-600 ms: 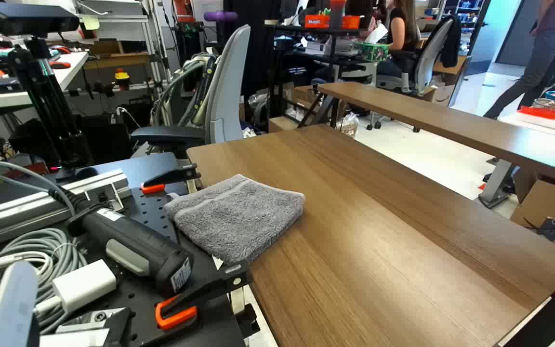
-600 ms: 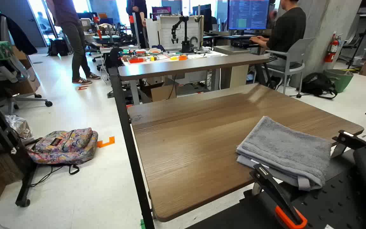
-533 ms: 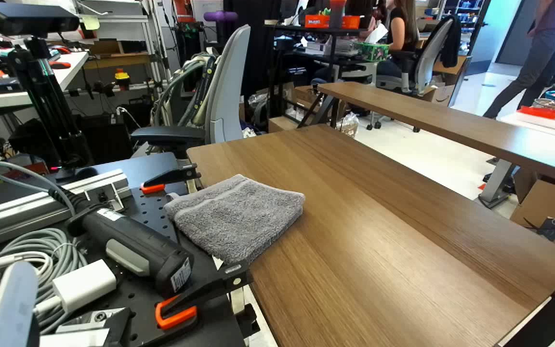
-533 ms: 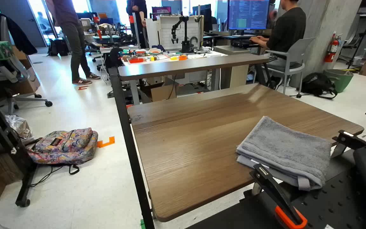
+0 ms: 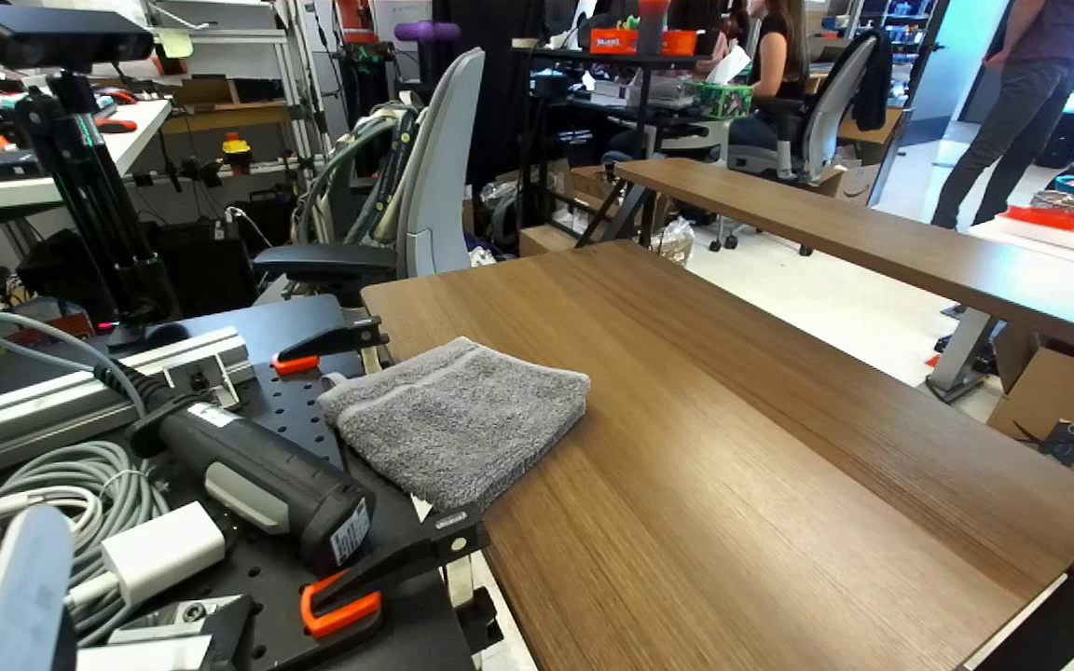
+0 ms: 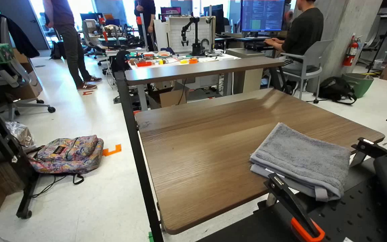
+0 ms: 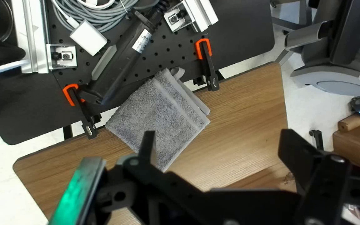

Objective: Move the grey towel backwards

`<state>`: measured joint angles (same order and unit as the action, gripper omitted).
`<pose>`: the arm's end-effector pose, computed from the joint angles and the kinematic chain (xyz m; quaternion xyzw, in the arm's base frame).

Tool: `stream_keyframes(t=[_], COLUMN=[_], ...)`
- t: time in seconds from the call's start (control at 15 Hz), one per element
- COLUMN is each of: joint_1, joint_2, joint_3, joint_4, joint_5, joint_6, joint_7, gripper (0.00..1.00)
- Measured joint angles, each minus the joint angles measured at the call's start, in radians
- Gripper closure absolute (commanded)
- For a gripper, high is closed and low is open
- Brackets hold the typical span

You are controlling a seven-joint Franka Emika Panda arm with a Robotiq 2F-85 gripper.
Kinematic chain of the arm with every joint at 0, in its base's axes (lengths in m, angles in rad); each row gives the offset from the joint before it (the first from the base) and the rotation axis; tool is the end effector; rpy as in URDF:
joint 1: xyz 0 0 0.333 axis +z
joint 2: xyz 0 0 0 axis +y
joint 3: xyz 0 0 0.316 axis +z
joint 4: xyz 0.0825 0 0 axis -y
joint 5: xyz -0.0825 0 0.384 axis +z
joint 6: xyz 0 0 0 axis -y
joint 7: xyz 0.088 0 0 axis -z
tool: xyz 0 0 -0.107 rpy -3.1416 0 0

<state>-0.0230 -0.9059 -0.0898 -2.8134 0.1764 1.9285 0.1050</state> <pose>0.2822 -0.0175 0.4398 -0.9856 0.1212 -0.0069 0.1180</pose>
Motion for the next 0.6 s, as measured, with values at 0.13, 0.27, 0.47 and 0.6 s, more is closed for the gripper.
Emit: stream_keyframes(t=[0.13,0.27,0.47,0.6], joint_1=[0.000,0.000,0.000,0.000], joint_2=[0.000,0.012,0.079,0.151], joint_3=[0.002,0.013,0.041,0.064], joint_4=[0.001,0.005,0.004,0.004], joint_5=[0.000,0.000,0.000,0.000], joint_6=[0.000,0.022,0.121,0.208], joint_7=[0.000,0.000,0.000,0.000], gripper=[0.00,0.00,0.00,0.00])
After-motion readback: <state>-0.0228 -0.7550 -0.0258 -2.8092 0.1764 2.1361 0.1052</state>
